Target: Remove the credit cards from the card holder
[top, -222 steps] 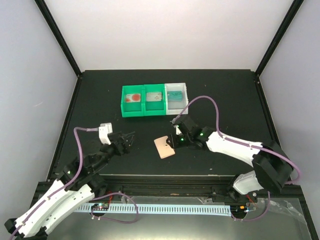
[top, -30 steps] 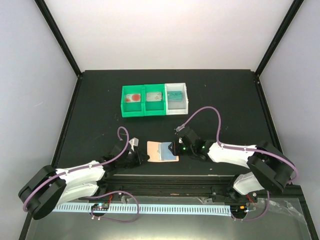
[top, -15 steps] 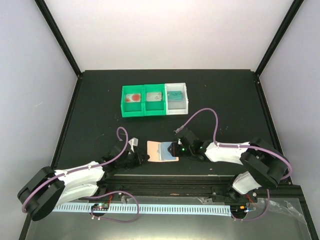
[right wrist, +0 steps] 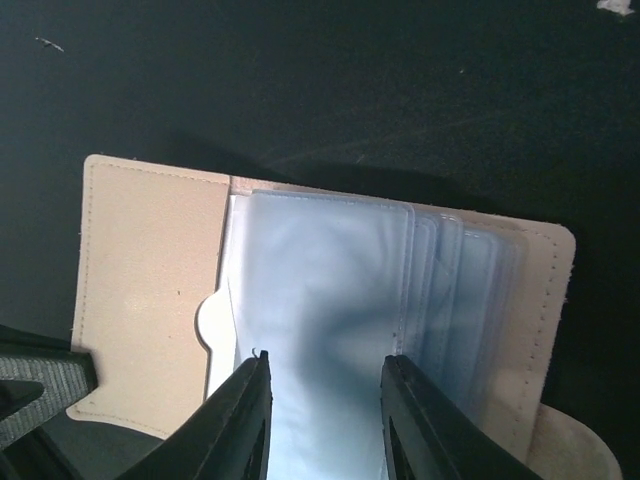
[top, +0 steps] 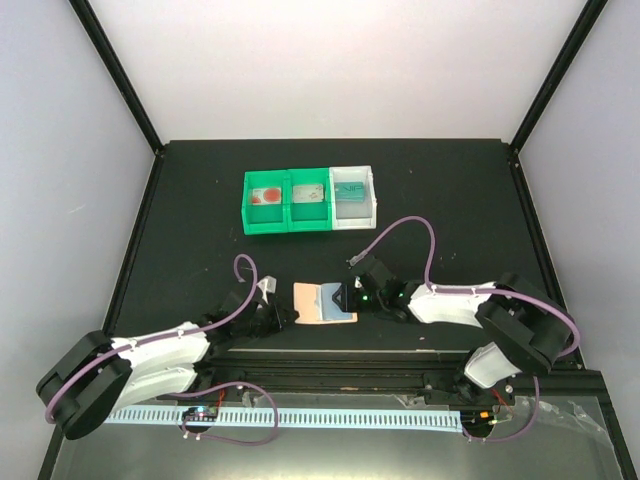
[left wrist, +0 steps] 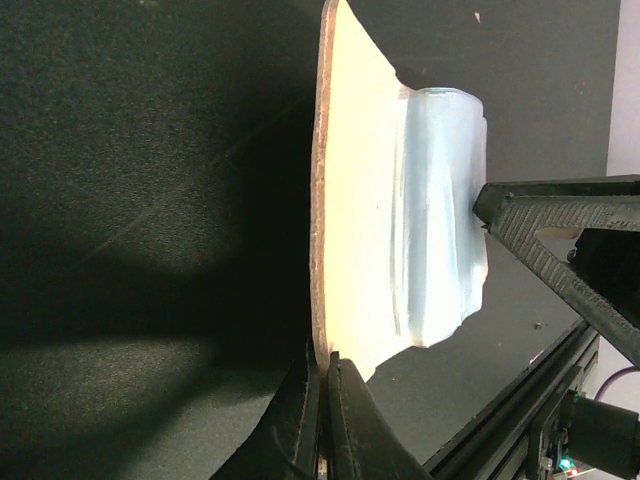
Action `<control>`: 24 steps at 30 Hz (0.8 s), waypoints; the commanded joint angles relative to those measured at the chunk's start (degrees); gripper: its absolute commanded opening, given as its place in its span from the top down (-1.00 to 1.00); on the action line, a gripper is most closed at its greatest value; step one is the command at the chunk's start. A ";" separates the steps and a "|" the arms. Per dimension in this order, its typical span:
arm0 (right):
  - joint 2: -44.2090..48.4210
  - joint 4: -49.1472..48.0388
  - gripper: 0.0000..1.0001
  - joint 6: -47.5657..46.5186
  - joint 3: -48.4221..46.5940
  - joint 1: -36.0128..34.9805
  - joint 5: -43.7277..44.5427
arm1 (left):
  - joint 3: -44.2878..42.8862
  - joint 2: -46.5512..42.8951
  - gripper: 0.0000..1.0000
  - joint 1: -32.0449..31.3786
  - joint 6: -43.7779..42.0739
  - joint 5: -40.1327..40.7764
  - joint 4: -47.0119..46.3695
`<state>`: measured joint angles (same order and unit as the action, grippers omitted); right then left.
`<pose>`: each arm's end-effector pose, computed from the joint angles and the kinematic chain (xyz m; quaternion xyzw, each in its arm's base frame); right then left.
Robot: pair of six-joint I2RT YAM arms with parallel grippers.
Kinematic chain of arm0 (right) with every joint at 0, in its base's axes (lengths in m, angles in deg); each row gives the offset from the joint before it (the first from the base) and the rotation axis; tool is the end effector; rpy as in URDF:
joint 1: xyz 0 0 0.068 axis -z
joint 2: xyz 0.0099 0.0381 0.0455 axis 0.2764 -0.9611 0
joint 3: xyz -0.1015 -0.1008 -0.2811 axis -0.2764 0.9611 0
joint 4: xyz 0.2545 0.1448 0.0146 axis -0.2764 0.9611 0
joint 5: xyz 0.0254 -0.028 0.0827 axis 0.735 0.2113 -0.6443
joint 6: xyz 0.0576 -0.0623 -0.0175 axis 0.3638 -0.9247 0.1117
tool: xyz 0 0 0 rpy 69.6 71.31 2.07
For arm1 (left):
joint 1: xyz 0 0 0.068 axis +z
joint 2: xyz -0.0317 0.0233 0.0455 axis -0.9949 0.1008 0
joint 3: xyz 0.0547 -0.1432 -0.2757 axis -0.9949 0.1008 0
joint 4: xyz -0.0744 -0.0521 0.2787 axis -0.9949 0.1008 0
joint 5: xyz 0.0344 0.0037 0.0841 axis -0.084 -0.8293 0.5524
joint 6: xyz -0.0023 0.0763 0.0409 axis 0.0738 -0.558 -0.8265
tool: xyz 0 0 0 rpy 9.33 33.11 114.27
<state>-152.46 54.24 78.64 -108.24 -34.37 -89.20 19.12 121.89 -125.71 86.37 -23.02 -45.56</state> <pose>0.1928 0.2489 0.1203 -0.0541 0.9320 0.3055 0.1873 0.1322 -0.1443 0.1032 -0.0966 0.8909 -0.4098 0.1705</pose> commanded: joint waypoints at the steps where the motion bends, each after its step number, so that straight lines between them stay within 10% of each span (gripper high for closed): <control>1: -1.41 -0.76 0.37 0.61 0.02 0.14 -1.91 | 0.19 1.18 0.97 -0.49 0.07 0.90 -2.17; 24: -4.66 -12.56 0.32 1.59 -2.27 0.14 -15.74 | -1.28 4.73 0.87 -2.10 0.26 0.99 -3.78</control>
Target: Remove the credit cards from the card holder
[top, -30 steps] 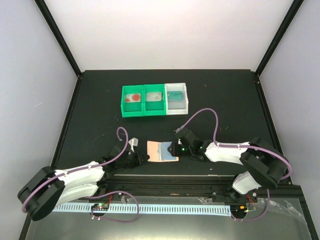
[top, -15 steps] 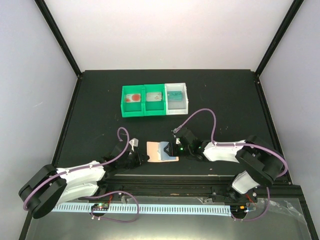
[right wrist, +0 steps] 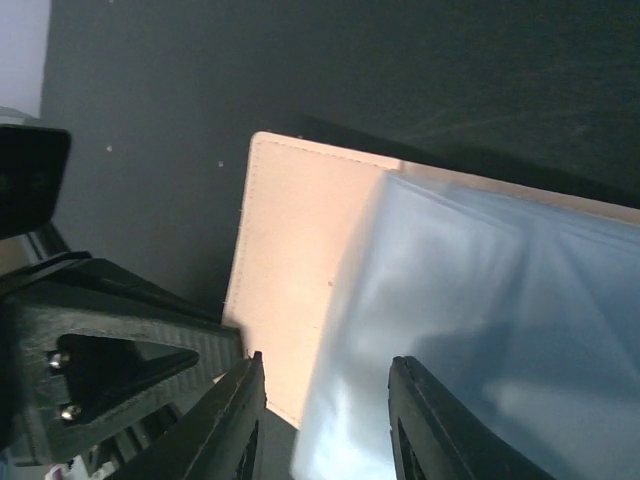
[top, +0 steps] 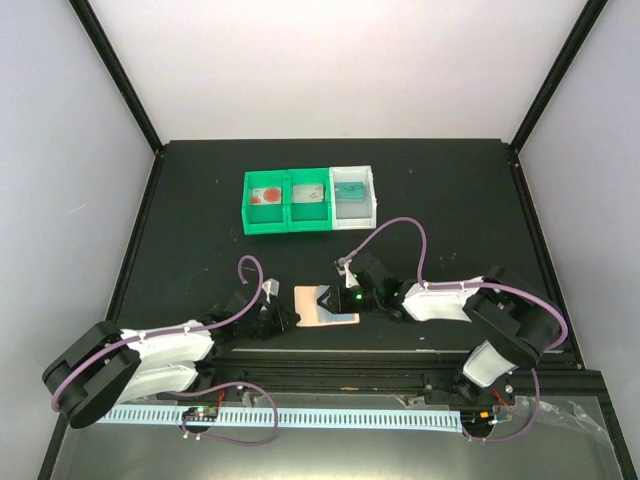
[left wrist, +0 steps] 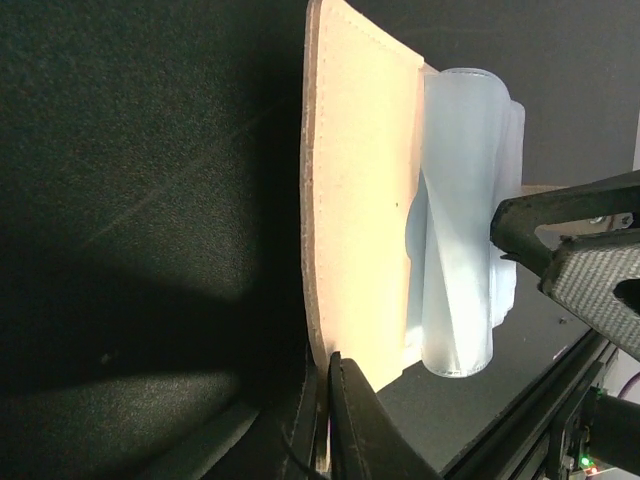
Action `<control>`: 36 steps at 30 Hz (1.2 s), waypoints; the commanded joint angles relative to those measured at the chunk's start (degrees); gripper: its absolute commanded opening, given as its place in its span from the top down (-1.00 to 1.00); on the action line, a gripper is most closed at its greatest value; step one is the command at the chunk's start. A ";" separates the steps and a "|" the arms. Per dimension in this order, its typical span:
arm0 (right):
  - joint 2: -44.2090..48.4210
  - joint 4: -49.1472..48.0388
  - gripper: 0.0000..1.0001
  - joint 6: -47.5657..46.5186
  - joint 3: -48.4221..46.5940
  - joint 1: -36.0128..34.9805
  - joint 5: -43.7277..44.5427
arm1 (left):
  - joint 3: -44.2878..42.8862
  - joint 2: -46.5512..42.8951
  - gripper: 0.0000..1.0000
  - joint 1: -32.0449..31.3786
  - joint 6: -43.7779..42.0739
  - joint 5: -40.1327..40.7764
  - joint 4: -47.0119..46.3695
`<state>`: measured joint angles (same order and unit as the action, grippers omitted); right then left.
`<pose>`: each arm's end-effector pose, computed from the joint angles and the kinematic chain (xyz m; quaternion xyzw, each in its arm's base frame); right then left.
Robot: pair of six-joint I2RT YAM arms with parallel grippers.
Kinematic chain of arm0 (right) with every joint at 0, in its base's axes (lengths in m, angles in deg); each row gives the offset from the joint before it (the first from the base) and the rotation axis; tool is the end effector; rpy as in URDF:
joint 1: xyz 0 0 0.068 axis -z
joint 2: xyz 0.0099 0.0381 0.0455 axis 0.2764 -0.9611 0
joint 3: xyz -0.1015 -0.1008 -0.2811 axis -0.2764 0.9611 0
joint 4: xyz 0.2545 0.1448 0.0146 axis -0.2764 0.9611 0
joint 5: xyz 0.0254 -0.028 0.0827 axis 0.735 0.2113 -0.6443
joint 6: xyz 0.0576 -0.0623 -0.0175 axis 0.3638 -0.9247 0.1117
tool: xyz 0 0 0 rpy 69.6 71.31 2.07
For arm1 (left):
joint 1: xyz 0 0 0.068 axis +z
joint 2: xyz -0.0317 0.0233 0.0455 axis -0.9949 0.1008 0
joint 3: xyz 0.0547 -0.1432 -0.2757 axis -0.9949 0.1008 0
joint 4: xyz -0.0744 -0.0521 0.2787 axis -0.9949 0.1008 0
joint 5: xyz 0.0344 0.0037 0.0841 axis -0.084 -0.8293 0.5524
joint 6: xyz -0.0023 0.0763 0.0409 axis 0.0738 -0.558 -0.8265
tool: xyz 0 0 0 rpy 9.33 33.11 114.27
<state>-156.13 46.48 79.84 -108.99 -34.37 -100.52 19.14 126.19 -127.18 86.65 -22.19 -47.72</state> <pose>0.1919 0.2710 0.1214 -0.0849 0.9054 0.3919 0.1393 0.1310 -0.1487 0.0939 -0.0940 0.8996 -0.3959 0.1585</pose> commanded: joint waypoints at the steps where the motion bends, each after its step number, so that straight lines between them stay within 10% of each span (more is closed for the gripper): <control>1: -1.13 -5.56 0.32 0.67 -1.49 0.14 -5.37 | -1.30 0.40 0.85 -0.63 0.03 0.17 -1.54; 13: 7.07 5.51 0.27 -3.63 -0.91 0.15 2.43 | -0.62 -2.90 0.65 -0.72 -0.23 0.94 1.61; 19: 12.35 13.61 0.12 -5.51 0.23 0.19 12.59 | -0.35 -2.57 0.96 -0.81 -0.54 0.85 0.30; 36: 7.69 11.77 0.02 -1.64 2.14 0.32 14.74 | 0.06 -2.80 0.97 -1.16 -0.28 1.14 -0.34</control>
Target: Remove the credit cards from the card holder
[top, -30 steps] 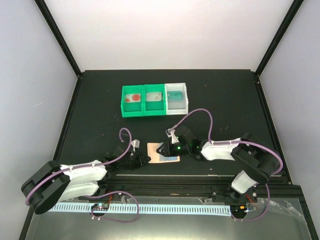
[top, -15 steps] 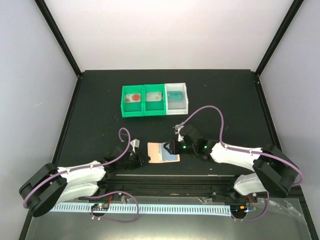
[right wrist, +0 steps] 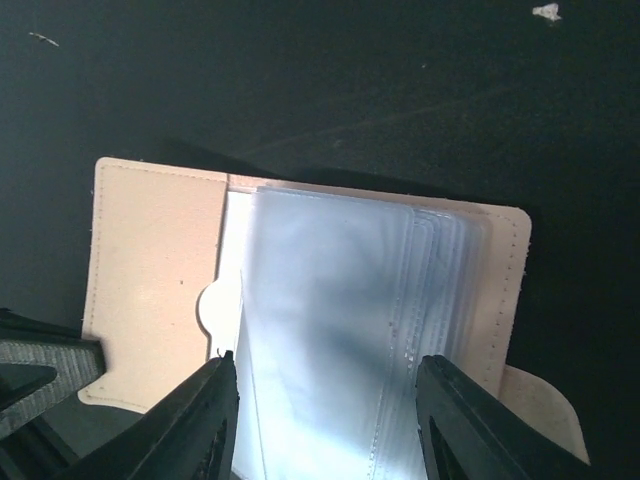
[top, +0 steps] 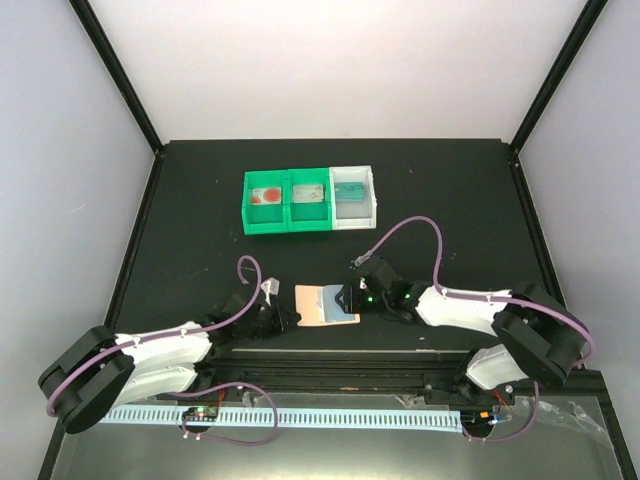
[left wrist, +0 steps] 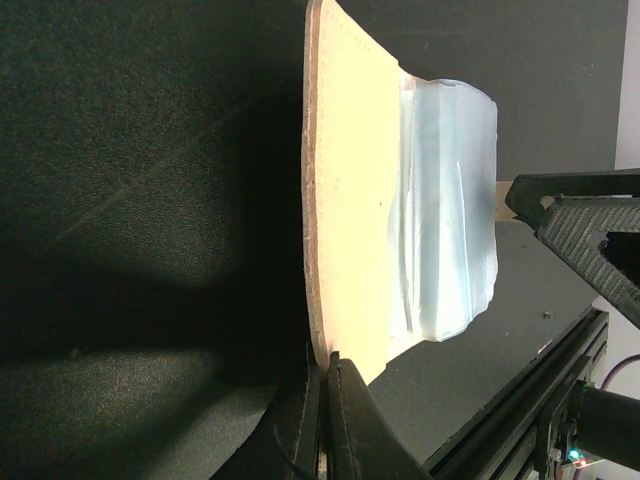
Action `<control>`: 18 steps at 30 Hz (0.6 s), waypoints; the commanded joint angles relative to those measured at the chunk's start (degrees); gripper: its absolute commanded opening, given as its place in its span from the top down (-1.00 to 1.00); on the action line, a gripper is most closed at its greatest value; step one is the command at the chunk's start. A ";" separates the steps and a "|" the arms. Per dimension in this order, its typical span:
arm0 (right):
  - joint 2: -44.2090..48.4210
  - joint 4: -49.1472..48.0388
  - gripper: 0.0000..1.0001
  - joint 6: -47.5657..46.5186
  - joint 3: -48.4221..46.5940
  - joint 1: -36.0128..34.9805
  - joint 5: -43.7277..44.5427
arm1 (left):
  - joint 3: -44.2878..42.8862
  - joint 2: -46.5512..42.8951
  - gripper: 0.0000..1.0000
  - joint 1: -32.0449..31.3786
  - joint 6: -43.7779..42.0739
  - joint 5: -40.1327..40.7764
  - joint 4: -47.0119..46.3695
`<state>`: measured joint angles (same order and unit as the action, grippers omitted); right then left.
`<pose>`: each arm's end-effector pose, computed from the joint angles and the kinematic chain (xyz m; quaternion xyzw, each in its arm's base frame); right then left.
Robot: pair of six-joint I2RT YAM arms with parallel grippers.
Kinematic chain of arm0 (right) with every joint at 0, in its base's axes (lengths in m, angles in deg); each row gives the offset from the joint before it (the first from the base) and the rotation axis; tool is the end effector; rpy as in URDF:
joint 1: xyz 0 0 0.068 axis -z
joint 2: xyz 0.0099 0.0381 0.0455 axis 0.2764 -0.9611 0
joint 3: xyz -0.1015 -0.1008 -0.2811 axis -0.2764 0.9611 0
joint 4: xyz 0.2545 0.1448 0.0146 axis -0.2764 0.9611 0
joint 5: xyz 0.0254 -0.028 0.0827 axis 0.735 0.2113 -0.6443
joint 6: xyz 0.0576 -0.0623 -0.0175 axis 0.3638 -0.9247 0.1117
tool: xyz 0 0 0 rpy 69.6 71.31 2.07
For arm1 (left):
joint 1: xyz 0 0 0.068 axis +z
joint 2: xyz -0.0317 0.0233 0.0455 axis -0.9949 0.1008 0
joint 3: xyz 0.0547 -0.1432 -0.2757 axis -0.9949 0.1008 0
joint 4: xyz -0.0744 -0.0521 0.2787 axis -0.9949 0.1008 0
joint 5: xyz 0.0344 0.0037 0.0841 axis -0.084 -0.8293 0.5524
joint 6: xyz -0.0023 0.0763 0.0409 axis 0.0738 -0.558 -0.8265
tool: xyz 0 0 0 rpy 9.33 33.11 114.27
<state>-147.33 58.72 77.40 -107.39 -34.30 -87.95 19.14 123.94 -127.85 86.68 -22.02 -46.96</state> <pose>0.1853 0.2367 0.1334 -0.0597 0.9328 0.2955 0.1973 0.1290 -0.1496 0.0993 -0.0873 0.8951 -0.4050 0.1648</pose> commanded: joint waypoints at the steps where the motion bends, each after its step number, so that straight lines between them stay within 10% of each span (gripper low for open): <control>1: -1.35 -0.76 0.02 0.82 0.68 0.25 2.03 | 0.02 -0.49 0.97 -0.48 -0.30 0.95 -1.19; 18: -3.32 -4.44 0.02 1.24 -0.12 0.25 -4.10 | -0.15 0.15 0.97 -0.74 -0.21 1.05 -1.41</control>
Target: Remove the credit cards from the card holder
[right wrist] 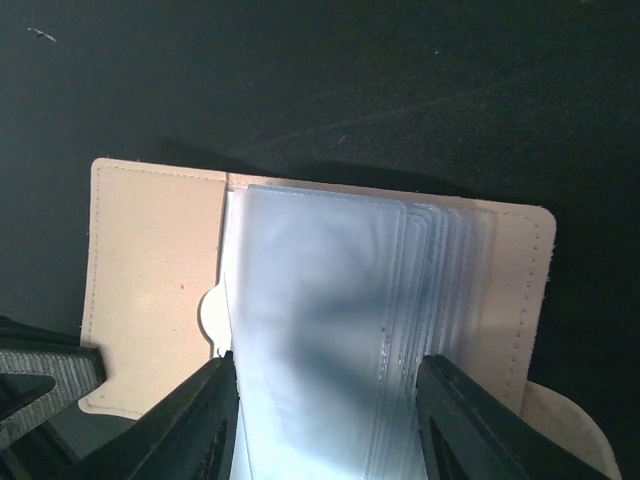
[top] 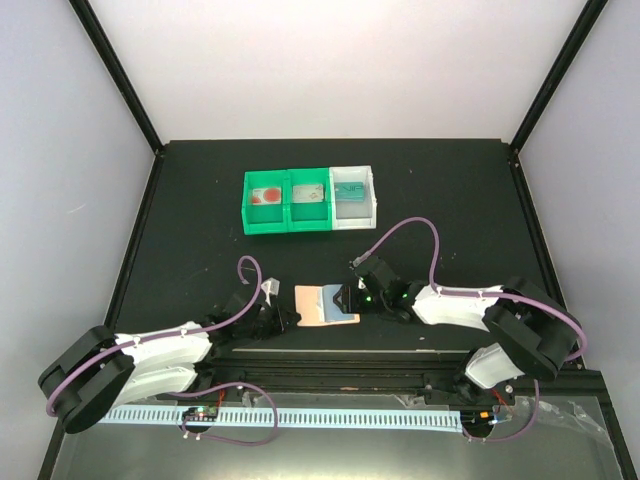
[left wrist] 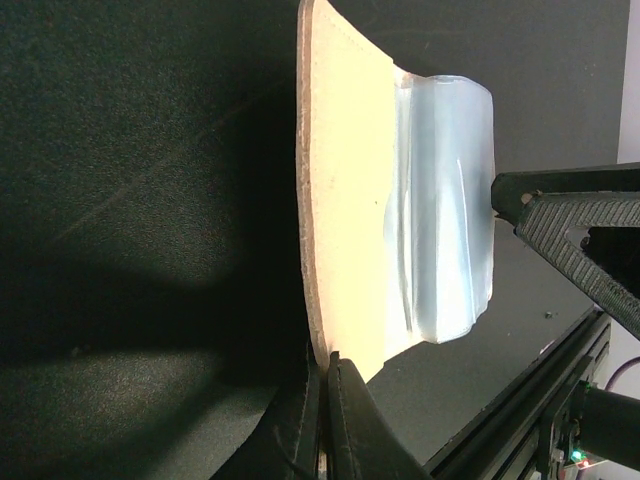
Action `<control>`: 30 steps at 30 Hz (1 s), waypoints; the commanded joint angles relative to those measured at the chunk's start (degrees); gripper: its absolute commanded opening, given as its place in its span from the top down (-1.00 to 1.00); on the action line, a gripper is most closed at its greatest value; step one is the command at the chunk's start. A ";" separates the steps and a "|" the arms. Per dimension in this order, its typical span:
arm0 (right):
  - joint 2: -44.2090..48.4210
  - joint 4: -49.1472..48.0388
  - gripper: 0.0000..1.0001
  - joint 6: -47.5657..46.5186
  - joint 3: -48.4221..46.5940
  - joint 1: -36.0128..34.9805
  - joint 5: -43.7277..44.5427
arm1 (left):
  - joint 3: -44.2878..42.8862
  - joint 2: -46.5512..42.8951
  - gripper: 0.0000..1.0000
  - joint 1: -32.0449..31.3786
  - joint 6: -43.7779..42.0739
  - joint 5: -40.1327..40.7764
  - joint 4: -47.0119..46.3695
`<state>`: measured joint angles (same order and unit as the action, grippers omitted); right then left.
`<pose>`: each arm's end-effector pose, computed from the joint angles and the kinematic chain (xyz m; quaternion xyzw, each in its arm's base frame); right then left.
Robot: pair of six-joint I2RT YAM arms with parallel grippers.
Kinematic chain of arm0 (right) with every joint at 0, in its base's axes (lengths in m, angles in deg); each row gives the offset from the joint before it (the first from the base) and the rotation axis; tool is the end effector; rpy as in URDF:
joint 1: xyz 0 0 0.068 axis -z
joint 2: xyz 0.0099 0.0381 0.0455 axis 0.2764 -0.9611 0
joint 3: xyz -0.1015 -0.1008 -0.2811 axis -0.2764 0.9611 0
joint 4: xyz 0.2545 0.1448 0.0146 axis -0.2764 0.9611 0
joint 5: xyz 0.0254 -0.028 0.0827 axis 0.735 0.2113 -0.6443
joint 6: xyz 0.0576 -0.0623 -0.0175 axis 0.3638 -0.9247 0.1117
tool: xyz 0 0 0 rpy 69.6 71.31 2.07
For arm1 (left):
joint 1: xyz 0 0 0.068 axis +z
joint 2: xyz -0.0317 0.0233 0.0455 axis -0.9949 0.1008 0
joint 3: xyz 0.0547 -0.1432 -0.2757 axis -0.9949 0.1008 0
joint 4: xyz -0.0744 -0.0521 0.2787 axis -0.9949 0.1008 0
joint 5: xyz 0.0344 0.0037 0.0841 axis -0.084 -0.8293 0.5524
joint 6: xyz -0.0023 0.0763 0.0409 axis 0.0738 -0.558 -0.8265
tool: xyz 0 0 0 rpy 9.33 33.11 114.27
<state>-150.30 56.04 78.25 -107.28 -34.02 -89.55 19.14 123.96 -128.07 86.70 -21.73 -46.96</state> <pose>0.1882 0.2412 0.1230 -0.0552 0.9336 0.3025 0.1837 0.1288 -0.1499 0.0992 -0.0869 0.8954 -0.4040 0.1658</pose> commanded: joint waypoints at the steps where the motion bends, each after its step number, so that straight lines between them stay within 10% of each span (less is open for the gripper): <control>1: -0.12 -1.83 0.02 0.41 -0.26 -0.02 -2.78 | -0.23 0.16 0.97 -0.53 -0.22 0.76 -1.46; 30: -2.58 -20.36 0.00 5.46 1.33 -0.03 -18.51 | -1.30 1.89 0.95 -1.80 0.38 0.84 -2.10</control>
<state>-151.30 42.38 82.38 -106.76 -34.04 -103.95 19.14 125.84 -129.34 86.79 -21.51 -47.64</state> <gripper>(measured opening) 0.496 0.027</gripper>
